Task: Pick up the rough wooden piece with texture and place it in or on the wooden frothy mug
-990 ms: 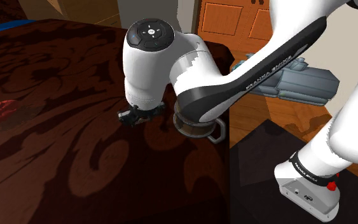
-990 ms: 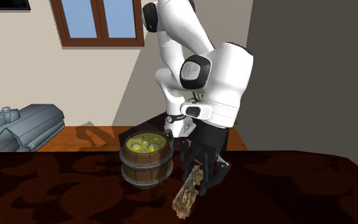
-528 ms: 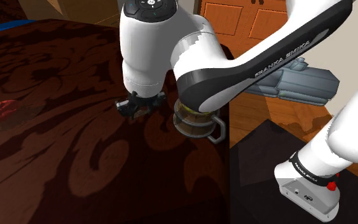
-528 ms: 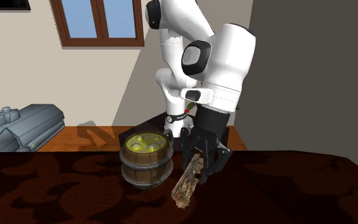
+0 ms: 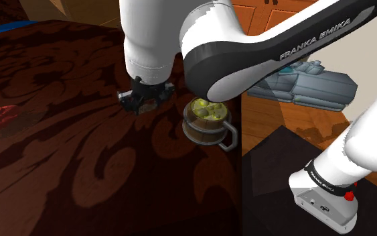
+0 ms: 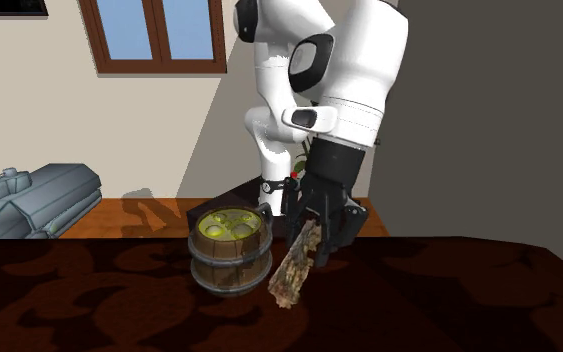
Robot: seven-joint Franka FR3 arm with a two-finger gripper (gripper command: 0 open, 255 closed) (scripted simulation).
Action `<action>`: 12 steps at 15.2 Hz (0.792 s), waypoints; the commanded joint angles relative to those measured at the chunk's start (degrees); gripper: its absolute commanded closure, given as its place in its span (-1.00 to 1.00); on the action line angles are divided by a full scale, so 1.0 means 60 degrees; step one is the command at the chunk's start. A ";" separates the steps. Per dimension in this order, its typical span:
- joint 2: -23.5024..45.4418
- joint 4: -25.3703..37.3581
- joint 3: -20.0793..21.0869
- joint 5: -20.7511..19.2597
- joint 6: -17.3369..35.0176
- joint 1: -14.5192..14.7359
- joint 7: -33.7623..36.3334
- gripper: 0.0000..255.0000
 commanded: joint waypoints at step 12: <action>-0.4843 -0.3877 -0.2212 0.4268 0.1106 0.0616 -0.3937 1.00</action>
